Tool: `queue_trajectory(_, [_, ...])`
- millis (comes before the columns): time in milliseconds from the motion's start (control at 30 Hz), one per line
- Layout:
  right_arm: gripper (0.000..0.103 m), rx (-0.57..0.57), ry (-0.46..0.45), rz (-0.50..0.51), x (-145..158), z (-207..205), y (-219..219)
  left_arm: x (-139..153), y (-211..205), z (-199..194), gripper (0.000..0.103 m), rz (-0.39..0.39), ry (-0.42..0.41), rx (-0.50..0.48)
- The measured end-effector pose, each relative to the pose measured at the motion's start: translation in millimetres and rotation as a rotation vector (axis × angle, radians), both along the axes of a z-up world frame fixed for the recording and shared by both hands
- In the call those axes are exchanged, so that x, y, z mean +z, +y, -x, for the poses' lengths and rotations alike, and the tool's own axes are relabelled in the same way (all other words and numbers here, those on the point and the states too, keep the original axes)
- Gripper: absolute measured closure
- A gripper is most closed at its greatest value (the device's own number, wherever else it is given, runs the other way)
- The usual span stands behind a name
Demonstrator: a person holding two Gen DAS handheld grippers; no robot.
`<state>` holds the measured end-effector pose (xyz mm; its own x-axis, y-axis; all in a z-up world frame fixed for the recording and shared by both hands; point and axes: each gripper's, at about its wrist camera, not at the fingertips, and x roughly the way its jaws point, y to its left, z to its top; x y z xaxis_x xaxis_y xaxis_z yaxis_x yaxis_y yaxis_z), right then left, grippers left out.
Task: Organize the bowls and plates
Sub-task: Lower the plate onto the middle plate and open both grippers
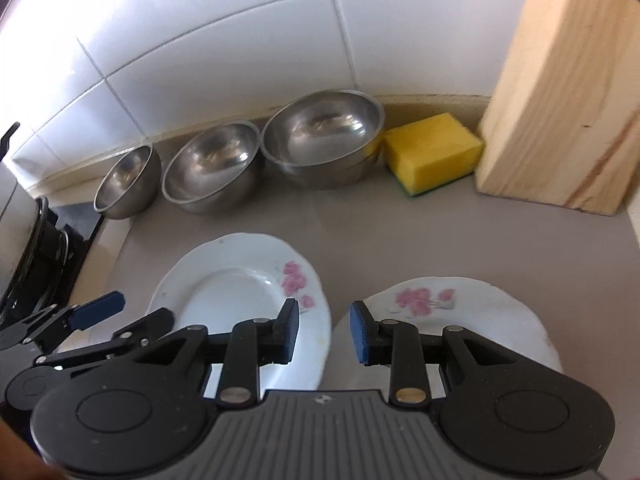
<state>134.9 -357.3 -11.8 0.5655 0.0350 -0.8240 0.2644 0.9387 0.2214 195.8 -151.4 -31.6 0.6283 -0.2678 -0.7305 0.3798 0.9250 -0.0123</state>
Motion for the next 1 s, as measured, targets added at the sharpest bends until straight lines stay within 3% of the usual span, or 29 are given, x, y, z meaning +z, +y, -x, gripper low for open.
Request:
queue_trajectory(300, [0.092,-0.046,-0.001,-0.011,3.9,27.7,-13.8,11.9,-2.6,18.0,0.034,-0.020,-0.031,-0.019])
queue_trajectory(667, [0.089,-0.024,0.031,-0.178,-19.8,17.4,7.9,13.0,2.8,36.8,0.032,-0.033,-0.031,-0.023])
queue_trajectory(1000, [0.085,0.043,0.024,-0.114,-7.5,2.6,39.9,18.8,17.0,41.3,0.031,-0.017,-0.034,-0.008])
